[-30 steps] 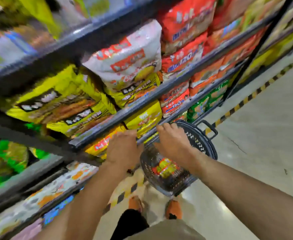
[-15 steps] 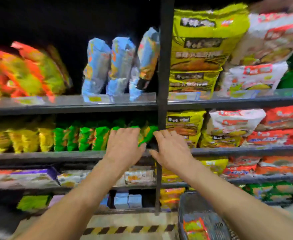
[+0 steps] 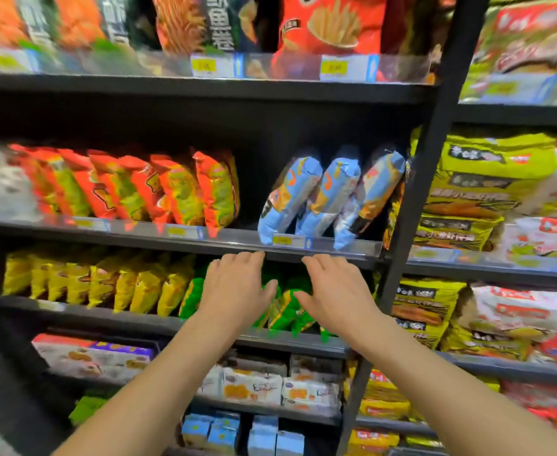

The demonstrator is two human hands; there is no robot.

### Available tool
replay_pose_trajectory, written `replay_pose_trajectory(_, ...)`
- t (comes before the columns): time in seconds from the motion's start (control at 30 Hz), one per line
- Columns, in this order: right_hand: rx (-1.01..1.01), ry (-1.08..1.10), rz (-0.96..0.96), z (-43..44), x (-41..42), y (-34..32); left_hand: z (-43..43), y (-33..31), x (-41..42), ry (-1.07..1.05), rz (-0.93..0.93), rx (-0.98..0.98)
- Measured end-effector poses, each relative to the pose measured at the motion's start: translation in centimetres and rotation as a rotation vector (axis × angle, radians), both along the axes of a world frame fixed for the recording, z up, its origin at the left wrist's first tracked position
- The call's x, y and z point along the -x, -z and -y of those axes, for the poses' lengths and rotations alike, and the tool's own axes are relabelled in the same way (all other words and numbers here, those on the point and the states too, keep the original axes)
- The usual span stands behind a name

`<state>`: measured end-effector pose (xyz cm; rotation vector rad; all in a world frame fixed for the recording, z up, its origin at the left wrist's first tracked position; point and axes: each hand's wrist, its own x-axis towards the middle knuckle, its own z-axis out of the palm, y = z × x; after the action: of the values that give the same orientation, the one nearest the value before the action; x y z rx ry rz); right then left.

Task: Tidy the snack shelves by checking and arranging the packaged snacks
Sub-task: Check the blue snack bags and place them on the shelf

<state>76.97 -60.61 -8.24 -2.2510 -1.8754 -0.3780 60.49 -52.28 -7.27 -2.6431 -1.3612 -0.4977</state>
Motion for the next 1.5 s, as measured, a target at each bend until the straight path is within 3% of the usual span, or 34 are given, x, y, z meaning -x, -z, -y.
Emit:
replay_pose_trajectory(0.2, -0.09, 0.009, 0.037, -2.3, -3.1, -2.3, -3.2, -1.6, -2.5, 0.022, 0.123, -0.007)
replay_pose_trajectory(0.5, -0.45, 0.067, 0.204, -9.4, -10.3, -7.3, -9.4, -3.1, -9.9, -0.016, 0.398, 0.046)
replay_pose_trajectory(0.77, -0.446, 0.068, 0.281, -13.2, -12.8, -7.9, -14.5, -1.4, -14.2, -0.038, 0.524, 0.173)
replay_pose_trajectory(1.03, -0.503, 0.096, 0.315, -14.2, -13.3, -7.1, -17.9, 0.3, -13.4, 0.107, 0.665, 0.126)
replay_pose_trajectory(1.3, -0.6, 0.11, 0.127, -13.9, -12.0, -7.7, -18.1, -2.9, -9.5, 0.376, 0.742, 0.156)
replay_pose_trajectory(1.5, -0.85, 0.05, -0.104, -11.6, -8.0, -8.8, -16.7, -5.4, -4.6, 0.521, 0.84, 0.342)
